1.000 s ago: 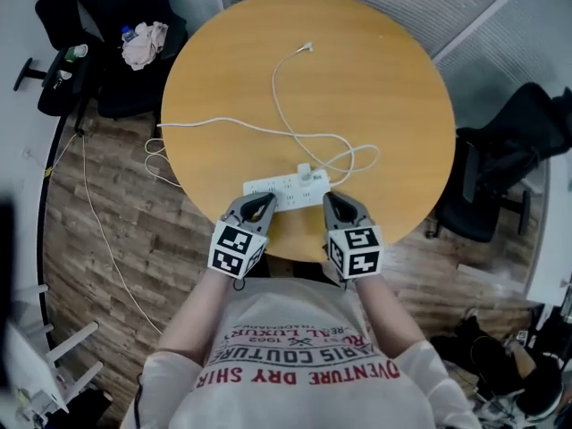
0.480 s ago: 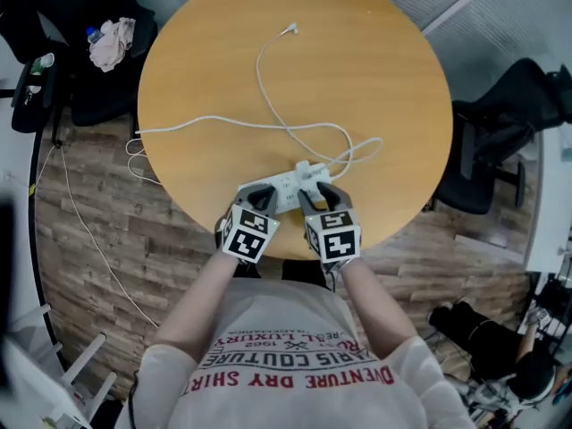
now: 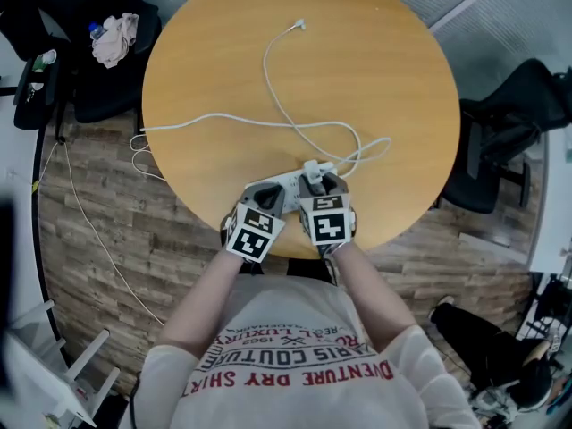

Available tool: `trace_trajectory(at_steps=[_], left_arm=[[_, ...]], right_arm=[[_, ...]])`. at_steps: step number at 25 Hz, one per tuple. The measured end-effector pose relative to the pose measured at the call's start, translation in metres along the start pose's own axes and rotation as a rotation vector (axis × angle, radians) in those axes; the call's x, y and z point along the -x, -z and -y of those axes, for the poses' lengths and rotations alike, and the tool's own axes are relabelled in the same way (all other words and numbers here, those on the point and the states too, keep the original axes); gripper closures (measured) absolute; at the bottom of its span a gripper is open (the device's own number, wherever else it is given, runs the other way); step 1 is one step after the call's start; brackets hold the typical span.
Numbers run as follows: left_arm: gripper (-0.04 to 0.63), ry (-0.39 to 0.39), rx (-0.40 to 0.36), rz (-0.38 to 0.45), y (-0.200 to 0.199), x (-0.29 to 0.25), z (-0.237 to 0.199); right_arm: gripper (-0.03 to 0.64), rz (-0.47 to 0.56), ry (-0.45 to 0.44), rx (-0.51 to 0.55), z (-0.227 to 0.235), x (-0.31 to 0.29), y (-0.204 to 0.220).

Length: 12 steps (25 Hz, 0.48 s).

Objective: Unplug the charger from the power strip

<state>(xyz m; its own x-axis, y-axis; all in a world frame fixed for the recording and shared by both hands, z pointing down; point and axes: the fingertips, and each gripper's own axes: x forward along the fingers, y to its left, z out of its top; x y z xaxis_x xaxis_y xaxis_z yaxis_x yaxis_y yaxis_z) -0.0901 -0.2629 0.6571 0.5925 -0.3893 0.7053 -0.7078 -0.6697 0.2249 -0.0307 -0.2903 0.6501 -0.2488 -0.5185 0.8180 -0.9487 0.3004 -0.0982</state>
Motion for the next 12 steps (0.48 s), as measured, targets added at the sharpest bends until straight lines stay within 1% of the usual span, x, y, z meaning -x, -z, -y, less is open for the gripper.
trace_trajectory(at_steps=[3, 6, 12], left_arm=[[0.561, -0.022, 0.006, -0.007, 0.0007, 0.0002, -0.0017], [0.561, -0.035, -0.002, -0.007, 0.0011, 0.0005, -0.0006], [0.561, -0.026, -0.019, -0.003, 0.0005, -0.0011, 0.0005]], right_arm=[[0.460, 0.015, 0.011, 0.006, -0.0006, 0.0015, 0.0006], [0.460, 0.009, 0.022, 0.018, -0.0009, 0.0046, 0.0036], [0.460, -0.035, 0.033, -0.020, 0.0018, 0.0088, 0.0076]])
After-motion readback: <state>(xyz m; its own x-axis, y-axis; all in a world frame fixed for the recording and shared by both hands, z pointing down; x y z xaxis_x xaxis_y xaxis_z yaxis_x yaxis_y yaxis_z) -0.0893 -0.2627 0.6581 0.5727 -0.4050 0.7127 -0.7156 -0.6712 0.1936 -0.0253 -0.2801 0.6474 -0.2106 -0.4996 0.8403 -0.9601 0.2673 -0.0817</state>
